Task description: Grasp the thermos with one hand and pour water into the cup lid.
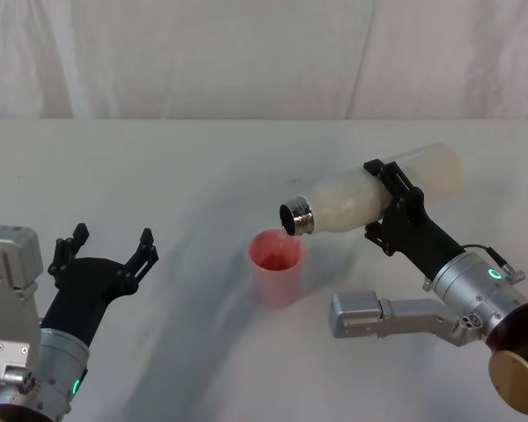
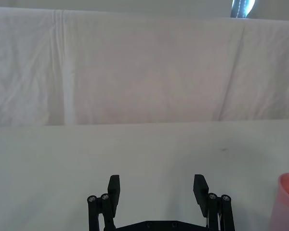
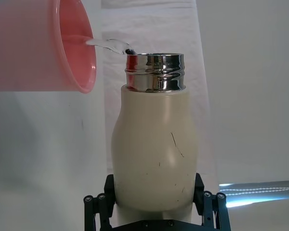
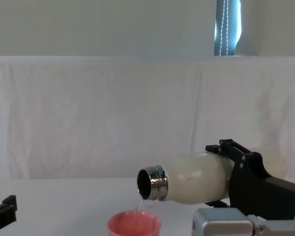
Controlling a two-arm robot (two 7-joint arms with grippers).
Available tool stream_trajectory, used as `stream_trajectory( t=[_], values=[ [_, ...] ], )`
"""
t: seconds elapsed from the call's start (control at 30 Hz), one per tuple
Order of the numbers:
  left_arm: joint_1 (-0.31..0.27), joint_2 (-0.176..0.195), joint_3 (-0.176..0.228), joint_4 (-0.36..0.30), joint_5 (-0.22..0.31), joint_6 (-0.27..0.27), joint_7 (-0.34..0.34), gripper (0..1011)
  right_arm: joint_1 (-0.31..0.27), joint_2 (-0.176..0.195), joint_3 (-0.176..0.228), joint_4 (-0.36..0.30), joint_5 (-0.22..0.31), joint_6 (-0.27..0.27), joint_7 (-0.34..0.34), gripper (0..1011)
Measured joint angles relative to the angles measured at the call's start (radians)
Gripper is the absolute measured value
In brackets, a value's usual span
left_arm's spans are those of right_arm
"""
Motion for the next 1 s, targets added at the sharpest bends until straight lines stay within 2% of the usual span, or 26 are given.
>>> stream_trajectory(
  t=[1.0],
  values=[
    [0.000, 0.000, 0.000, 0.000, 0.000, 0.000, 0.000, 1001, 0.007, 0.004, -0.010, 0.004, -0.013, 0.002, 0.001, 955]
  ],
)
